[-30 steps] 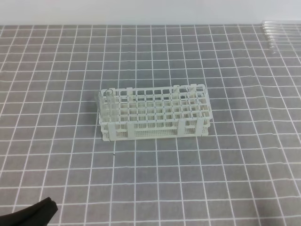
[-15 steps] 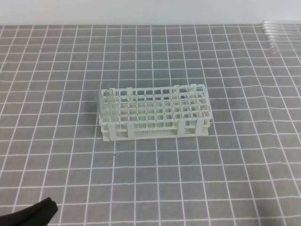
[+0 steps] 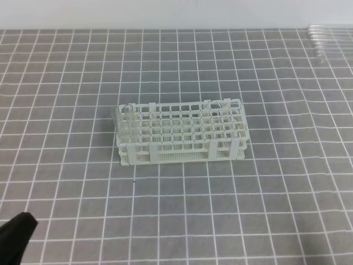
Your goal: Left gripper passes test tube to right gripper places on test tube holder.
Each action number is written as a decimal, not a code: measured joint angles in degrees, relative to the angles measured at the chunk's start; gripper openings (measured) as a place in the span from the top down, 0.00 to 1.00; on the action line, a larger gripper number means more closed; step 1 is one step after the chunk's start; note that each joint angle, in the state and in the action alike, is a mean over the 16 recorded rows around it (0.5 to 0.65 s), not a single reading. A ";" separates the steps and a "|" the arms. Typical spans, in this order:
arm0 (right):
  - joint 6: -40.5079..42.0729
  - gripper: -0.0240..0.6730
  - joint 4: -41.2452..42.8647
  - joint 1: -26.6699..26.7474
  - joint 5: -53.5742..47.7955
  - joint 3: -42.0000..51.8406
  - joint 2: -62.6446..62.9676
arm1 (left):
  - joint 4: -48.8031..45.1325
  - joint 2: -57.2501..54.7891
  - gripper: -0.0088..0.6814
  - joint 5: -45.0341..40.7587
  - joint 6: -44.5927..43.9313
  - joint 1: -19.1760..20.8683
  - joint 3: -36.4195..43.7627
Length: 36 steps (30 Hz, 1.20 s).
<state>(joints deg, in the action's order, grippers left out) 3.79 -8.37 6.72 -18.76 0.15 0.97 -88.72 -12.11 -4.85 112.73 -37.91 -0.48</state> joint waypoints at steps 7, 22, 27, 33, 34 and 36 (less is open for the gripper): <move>0.00 0.98 0.00 0.00 0.00 0.00 0.00 | 18.59 0.03 0.99 1.41 -21.15 -0.01 -1.98; 0.00 0.98 0.00 0.00 0.00 0.00 -0.08 | 83.69 0.36 0.99 -0.11 -102.35 3.51 -2.38; 0.00 0.98 0.00 0.00 0.00 0.00 -0.09 | 84.85 1.58 0.99 2.99 -101.94 11.08 -0.89; 0.00 0.98 -0.02 0.00 0.00 0.00 -0.09 | 83.25 5.45 0.99 4.11 -97.85 23.12 0.71; 0.00 0.98 -0.02 0.00 0.00 0.00 -0.09 | 83.16 6.30 0.99 3.50 -97.26 24.99 0.89; 0.00 0.98 -0.03 0.00 0.00 0.00 -0.09 | 82.89 8.00 0.99 2.07 -96.24 28.08 1.05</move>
<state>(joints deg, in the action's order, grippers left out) 3.79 -8.40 6.72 -18.76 0.15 0.87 -5.83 -4.11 -2.78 16.49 -9.83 0.57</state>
